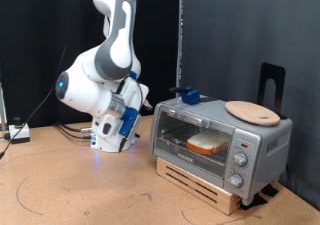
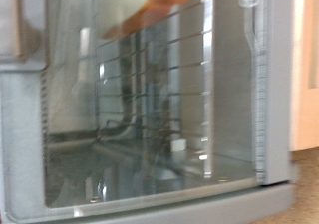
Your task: Make a piece of toast with the oven
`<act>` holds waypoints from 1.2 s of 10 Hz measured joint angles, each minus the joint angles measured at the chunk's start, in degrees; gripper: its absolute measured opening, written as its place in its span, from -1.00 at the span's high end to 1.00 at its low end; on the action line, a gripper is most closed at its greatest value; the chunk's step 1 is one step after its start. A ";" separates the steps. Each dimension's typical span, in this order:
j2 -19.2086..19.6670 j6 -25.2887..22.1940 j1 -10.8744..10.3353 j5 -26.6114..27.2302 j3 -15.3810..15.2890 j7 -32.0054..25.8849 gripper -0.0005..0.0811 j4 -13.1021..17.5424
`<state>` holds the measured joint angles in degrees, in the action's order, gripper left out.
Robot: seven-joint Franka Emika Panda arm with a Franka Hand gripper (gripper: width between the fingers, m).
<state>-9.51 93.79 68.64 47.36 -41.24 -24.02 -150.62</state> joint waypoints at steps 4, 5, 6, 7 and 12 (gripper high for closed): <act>3.83 0.18 0.89 1.38 0.04 0.42 -0.99 2.37; 6.31 0.19 0.89 3.13 -0.04 0.61 -0.99 4.15; 9.11 0.18 0.84 3.26 -0.16 0.94 -0.99 6.18; 12.15 -0.37 0.57 1.99 -0.38 2.26 -0.99 8.68; 21.25 -0.67 -1.26 -0.80 -0.82 9.30 -0.99 15.91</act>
<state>11.74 93.11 67.38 46.56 -42.06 -14.71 -134.71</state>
